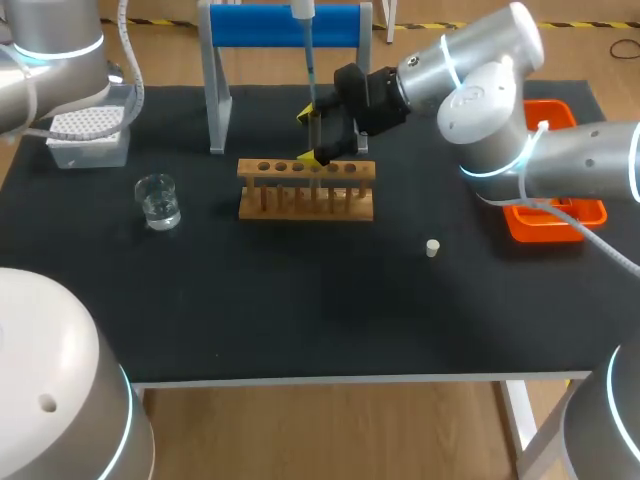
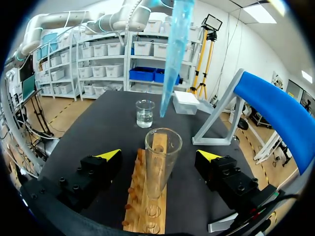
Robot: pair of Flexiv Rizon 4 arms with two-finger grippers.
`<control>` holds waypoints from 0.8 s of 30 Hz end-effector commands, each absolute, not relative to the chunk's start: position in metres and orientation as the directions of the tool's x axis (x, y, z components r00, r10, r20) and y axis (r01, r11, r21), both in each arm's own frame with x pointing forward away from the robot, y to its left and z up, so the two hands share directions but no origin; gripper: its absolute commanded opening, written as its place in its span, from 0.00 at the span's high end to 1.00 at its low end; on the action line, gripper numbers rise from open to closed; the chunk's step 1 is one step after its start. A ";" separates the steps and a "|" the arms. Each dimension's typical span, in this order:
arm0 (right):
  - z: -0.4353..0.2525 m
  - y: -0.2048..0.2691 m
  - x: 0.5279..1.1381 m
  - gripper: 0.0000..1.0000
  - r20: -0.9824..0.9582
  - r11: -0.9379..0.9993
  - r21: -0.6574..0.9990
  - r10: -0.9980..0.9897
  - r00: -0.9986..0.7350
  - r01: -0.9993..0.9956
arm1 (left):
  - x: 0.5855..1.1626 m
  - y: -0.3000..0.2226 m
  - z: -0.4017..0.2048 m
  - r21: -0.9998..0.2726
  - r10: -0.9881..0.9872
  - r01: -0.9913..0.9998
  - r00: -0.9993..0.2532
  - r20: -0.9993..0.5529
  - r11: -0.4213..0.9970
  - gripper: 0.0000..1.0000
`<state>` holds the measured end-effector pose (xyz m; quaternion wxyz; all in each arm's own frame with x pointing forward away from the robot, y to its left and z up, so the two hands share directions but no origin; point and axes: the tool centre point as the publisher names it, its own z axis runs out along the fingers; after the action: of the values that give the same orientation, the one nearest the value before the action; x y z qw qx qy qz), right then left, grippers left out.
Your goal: Invert the test tube, pick up the pipette, mount the tip to pipette, aspirate from beaker and dispense into the tube, eject the tip, return the pipette, and cap with the stopper.
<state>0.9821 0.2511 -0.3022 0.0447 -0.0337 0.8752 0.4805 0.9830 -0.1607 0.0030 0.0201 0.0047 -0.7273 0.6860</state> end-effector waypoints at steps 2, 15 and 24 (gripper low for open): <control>-0.301 0.250 0.983 0.00 -0.108 0.539 0.836 -0.019 -0.994 -0.102 | 0.984 -0.162 -0.001 -0.998 0.028 -0.039 -0.999 0.041 0.058 1.00; -0.301 0.250 0.983 0.00 -0.108 0.539 0.836 -0.019 -0.994 -0.102 | 0.985 -0.166 -0.011 -0.996 0.027 -0.045 -0.999 0.047 0.077 1.00; -0.301 0.250 0.983 0.00 -0.108 0.539 0.836 -0.019 -0.994 -0.102 | 0.986 -0.166 -0.017 -0.997 0.030 -0.045 -0.998 0.047 0.070 1.00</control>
<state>0.9820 0.2511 -0.3022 0.0447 -0.0337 0.8752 0.4805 0.9836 -0.1657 -0.0149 0.0258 0.0072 -0.7322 0.6805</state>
